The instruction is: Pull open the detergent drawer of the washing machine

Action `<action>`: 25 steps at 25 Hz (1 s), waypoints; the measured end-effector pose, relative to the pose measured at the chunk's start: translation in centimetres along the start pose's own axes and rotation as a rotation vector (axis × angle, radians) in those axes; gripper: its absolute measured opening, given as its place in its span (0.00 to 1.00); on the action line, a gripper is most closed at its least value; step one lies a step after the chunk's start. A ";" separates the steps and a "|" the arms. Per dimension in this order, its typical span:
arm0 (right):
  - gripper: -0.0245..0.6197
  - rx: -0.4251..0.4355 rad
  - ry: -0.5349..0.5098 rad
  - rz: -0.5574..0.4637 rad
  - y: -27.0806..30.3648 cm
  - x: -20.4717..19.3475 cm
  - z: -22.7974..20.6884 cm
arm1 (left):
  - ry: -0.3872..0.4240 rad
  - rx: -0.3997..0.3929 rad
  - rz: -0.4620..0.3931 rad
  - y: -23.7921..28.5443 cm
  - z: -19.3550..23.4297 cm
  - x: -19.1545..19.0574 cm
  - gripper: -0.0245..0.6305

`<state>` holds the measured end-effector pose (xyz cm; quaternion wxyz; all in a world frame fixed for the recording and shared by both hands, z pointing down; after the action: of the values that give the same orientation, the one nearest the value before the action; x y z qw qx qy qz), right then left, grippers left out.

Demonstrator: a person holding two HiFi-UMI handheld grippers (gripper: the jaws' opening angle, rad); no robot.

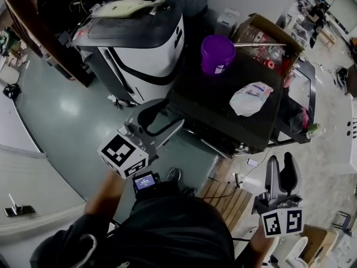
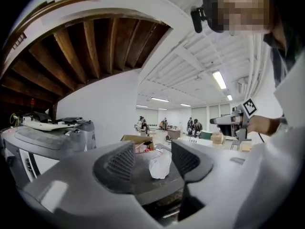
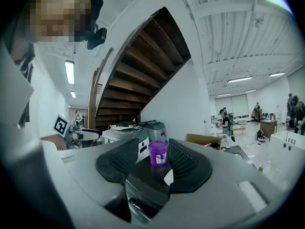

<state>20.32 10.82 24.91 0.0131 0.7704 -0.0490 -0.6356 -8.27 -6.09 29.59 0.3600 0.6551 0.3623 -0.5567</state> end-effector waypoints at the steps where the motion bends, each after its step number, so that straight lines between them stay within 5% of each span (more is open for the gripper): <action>1: 0.31 -0.016 -0.004 0.001 0.1 -0.1 0.0 | -0.006 -0.017 -0.002 0.6 0.3 -0.4 0.43; 12: 0.31 -0.138 -0.034 0.007 1.3 -0.1 0.0 | -0.033 -0.136 -0.030 4.9 2.9 -1.8 0.43; 25: 0.32 -0.150 -0.048 0.002 4.4 0.1 -1.1 | -0.033 -0.173 -0.019 8.3 4.4 -2.4 0.43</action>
<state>21.19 6.41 25.41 0.0701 0.7516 -0.0024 -0.6559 -3.37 -14.07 32.04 0.4158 0.6089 0.4093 -0.5375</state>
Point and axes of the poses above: the fingertips, and each gripper's own axes: y forward along the fingers, z to its left, x out of its top, the point moved 5 cm from there along -y, backward along the fingers, and after that the axes turned 8 degrees about y, right-handed, at the moved point
